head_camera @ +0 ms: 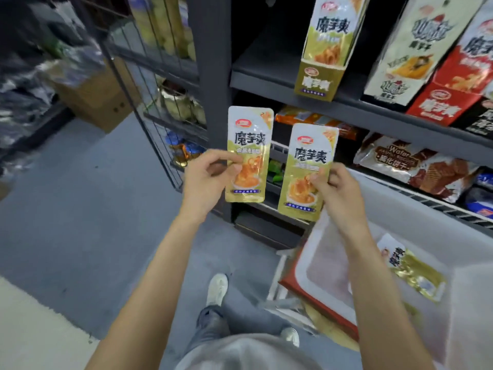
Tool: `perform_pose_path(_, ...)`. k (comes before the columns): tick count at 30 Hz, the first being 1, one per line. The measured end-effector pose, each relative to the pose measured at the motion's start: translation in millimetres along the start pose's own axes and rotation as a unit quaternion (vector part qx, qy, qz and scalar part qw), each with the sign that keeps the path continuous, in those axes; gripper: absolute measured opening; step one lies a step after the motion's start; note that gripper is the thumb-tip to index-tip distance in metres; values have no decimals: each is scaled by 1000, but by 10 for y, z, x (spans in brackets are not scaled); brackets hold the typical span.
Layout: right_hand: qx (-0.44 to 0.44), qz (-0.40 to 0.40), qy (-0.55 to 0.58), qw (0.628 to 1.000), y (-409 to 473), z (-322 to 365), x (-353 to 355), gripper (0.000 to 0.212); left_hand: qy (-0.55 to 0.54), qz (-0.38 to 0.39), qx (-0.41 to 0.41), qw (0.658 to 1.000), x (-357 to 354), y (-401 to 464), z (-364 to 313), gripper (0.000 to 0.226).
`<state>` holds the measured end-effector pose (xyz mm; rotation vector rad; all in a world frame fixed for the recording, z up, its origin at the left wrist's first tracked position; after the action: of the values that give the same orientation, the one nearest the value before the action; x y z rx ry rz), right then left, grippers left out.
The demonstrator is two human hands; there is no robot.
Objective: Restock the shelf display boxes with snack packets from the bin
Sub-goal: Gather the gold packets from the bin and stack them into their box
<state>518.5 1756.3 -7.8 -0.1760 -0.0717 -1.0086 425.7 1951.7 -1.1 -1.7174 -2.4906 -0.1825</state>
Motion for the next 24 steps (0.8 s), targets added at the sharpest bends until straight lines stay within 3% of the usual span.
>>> perform_pose_path(7, 25, -92, -28, 995, 362, 400, -388, 22, 115, 101, -100, 983, 553, 683, -191, 36)
perform_pose_path(11, 53, -130, -63, 988, 453, 594, -453, 12, 76, 128, -106, 983, 602, 931, -302, 39)
perform_pose_path(15, 72, -132, -66, 986, 557, 782, -393, 10, 55, 161, -124, 978, 592, 1168, -440, 26)
perform_pose_path(18, 99, -143, -43, 984, 614, 958, -276, 6, 49, 187, -162, 968, 536, 1340, -592, 18)
perform_pose_path(21, 131, -166, -7, 977, 652, 1156, -100, 13, 31, 203, -205, 957, 420, 1507, -827, 21)
perform_pose_path(24, 161, -178, 25, 970, 683, 1381, 85, 8, 18, 214, -240, 947, 249, 1657, -1078, 22)
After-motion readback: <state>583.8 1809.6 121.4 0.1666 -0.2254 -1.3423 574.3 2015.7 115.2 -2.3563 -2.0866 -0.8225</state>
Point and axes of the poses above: each hand's wrist, its own y-axis towards the middle knuckle, its own x-axis out of the back of the hand, z = x × y, the point moved 1 cm from there along y, towards the middle knuckle, and after that the axes turned 14 degrees about z, right-handed, at the moved point
